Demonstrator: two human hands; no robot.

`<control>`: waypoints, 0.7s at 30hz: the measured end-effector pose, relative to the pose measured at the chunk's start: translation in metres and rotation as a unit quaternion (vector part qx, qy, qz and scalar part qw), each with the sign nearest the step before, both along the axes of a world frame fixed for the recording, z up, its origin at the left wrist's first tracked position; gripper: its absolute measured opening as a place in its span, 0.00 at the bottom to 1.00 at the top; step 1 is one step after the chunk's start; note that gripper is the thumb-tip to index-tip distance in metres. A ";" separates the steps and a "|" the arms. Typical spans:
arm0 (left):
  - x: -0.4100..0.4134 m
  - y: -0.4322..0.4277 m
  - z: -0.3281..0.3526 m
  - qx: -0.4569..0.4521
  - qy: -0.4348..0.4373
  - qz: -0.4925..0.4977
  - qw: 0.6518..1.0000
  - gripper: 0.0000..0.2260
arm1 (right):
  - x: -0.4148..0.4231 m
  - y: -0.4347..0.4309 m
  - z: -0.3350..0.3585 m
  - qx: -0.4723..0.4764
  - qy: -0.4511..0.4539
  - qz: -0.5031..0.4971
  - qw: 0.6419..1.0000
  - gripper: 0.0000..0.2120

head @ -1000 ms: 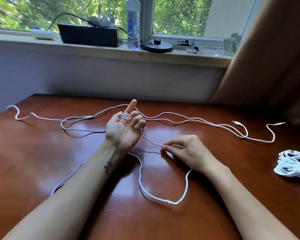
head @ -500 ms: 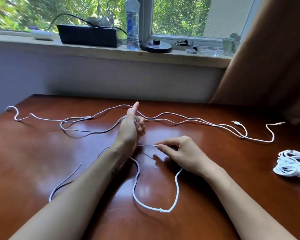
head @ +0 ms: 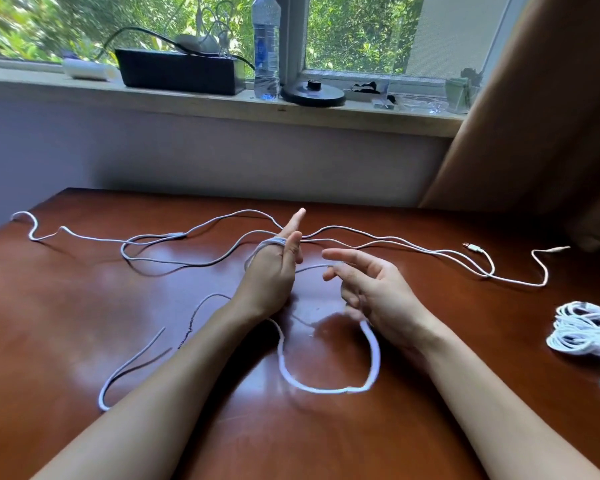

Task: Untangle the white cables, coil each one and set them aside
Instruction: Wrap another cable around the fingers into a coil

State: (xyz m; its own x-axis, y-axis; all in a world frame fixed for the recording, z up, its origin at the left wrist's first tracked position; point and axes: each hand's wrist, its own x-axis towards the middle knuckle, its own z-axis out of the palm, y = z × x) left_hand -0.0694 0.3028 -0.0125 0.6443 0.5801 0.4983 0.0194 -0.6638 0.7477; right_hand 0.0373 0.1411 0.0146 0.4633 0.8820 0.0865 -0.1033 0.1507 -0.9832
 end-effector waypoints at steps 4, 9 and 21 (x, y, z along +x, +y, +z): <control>-0.006 -0.005 0.007 0.055 0.044 0.028 0.997 0.24 | 0.012 -0.002 0.000 0.003 -0.029 -0.036 0.999 0.13; -0.012 -0.008 0.009 0.040 0.089 -0.023 0.995 0.27 | 0.012 -0.004 -0.004 0.009 -0.267 -0.124 0.956 0.09; -0.012 -0.008 0.009 0.112 0.178 0.034 0.977 0.32 | 0.015 -0.006 -0.006 0.060 -0.504 -0.197 0.838 0.13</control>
